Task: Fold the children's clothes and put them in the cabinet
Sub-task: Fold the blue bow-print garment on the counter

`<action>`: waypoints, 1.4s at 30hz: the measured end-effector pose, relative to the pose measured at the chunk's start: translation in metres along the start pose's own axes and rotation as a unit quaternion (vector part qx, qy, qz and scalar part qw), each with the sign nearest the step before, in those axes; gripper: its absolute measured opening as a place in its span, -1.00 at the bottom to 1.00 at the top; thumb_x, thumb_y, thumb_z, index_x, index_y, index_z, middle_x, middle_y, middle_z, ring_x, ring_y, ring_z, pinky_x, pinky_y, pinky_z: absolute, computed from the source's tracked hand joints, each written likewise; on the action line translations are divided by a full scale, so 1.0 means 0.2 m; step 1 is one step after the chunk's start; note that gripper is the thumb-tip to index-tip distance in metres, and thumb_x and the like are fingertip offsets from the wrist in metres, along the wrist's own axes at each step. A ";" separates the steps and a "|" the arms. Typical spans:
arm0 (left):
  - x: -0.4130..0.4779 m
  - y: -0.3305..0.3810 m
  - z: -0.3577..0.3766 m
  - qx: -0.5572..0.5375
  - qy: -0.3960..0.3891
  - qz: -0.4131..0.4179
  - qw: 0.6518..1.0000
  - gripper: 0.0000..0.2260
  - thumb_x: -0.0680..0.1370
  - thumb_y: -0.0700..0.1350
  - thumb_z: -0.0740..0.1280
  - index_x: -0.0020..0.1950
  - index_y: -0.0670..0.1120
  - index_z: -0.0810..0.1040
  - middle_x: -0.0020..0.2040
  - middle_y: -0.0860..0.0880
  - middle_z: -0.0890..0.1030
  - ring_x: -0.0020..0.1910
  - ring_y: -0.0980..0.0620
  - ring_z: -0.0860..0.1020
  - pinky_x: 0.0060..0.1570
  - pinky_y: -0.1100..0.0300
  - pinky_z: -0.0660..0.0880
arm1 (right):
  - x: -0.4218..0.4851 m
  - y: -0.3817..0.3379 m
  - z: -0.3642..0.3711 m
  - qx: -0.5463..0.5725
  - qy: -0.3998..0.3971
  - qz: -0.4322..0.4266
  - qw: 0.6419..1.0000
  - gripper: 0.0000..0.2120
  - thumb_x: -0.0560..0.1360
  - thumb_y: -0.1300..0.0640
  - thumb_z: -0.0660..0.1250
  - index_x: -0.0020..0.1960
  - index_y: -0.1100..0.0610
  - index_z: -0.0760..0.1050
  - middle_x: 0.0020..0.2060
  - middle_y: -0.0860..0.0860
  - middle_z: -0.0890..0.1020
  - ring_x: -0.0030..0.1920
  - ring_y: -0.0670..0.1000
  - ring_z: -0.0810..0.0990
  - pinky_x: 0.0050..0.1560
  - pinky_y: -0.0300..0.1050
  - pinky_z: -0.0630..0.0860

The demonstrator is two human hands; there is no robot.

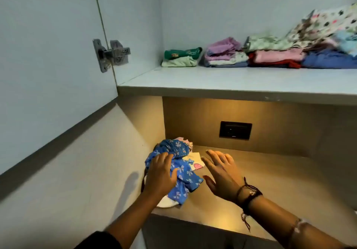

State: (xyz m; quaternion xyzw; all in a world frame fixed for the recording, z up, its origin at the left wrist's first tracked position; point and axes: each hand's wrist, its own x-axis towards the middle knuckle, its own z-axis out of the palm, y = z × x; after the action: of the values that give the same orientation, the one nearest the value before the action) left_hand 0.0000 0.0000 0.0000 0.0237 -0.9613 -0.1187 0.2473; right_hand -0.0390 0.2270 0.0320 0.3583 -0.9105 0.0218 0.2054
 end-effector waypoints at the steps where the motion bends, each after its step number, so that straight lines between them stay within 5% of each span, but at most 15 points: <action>1: 0.06 -0.06 0.05 0.022 -0.030 -0.016 0.999 -0.50 0.52 0.02 0.34 0.41 -0.16 0.40 0.35 -0.16 0.48 0.35 -0.16 0.41 0.35 -0.02 0.35 | 0.10 0.00 0.09 0.028 -0.041 0.039 0.998 -0.42 0.44 -0.13 0.30 0.40 0.04 0.32 0.40 0.13 0.40 0.35 0.19 0.40 0.29 0.15 0.38; 5: 0.26 -0.22 0.20 0.119 -0.111 -0.030 0.986 -0.42 0.50 0.09 0.35 0.44 -0.11 0.30 0.37 -0.11 0.43 0.35 -0.13 0.37 0.31 0.00 0.31 | 0.46 -0.01 0.38 0.078 -0.124 0.119 0.982 -0.37 0.50 -0.15 0.25 0.49 -0.01 0.14 0.46 0.09 0.28 0.39 0.16 0.30 0.31 0.12 0.31; 13: 0.41 -0.43 0.36 0.209 -0.179 -0.006 0.961 -0.72 0.52 -0.05 0.34 0.22 -0.05 0.50 0.22 -0.08 0.51 0.19 -0.08 0.43 0.18 0.07 0.33 | 0.79 -0.03 0.69 0.113 -0.206 0.119 0.965 -0.37 0.51 -0.10 0.24 0.51 -0.04 0.10 0.51 0.09 0.19 0.44 0.20 0.22 0.37 0.21 0.23; 20: 0.40 -0.44 0.38 0.246 -0.193 0.017 0.950 -0.58 0.49 -0.03 0.35 0.31 -0.10 0.37 0.24 -0.09 0.47 0.21 -0.10 0.42 0.21 0.06 0.30 | 0.79 0.06 0.77 0.150 -0.229 0.102 0.956 -0.47 0.52 -0.07 0.20 0.45 -0.10 0.16 0.45 0.03 0.29 0.37 0.19 0.30 0.32 0.21 0.25; 26: 0.48 -0.41 0.35 0.274 -0.229 0.012 0.934 -0.67 0.50 -0.11 0.32 0.25 -0.10 0.46 0.22 -0.11 0.52 0.21 -0.12 0.43 0.18 0.05 0.31 | 0.82 0.18 0.79 0.160 -0.228 0.088 0.956 -0.51 0.55 -0.14 0.13 0.45 -0.10 0.19 0.40 0.03 0.37 0.32 0.17 0.34 0.28 0.16 0.27; 29: 0.52 -0.34 0.27 0.170 -0.185 -0.036 0.967 -0.72 0.55 -0.06 0.28 0.26 -0.04 0.49 0.27 -0.05 0.49 0.25 -0.06 0.41 0.23 0.06 0.28 | 0.81 0.21 0.80 0.167 -0.207 0.074 0.961 -0.41 0.50 -0.23 0.20 0.47 -0.11 0.17 0.43 0.05 0.33 0.36 0.17 0.30 0.30 0.17 0.26; 32: 0.56 -0.21 0.13 -0.058 -0.110 -0.084 0.989 -0.75 0.61 -0.11 0.25 0.26 -0.12 0.52 0.29 -0.07 0.51 0.27 -0.04 0.45 0.30 0.05 0.35 | 0.79 0.21 0.77 0.174 -0.163 0.063 0.969 -0.28 0.45 -0.28 0.25 0.51 -0.08 0.12 0.50 0.07 0.22 0.43 0.17 0.24 0.37 0.14 0.21; 36: 0.59 -0.07 -0.16 -0.272 -0.235 -0.112 0.926 -0.86 0.59 -0.08 0.27 0.12 0.04 0.56 0.09 -0.02 0.63 0.05 0.03 0.61 0.11 0.04 0.55 | 0.77 0.24 0.67 0.234 -0.059 0.034 0.970 -0.54 0.49 -0.05 0.26 0.38 -0.05 0.35 0.38 0.00 0.42 0.34 0.11 0.34 0.26 0.08 0.24; 42: 0.63 0.02 -0.41 -0.456 -0.224 -0.113 0.854 -0.91 0.53 -0.17 0.31 -0.04 -0.11 0.60 -0.11 -0.10 0.63 -0.13 -0.01 0.58 -0.05 0.12 0.49 | 0.58 0.33 0.40 0.399 0.068 0.048 0.913 -0.75 0.43 0.14 0.18 0.08 0.07 0.49 -0.09 -0.01 0.59 -0.09 0.04 0.53 -0.04 0.05 0.49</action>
State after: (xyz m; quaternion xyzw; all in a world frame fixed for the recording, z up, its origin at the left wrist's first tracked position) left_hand -0.0704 -0.0280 0.1297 -0.0106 -0.8194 -0.5731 -0.0071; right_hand -0.1879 0.1868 0.0100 0.3639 -0.8260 0.4173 0.1053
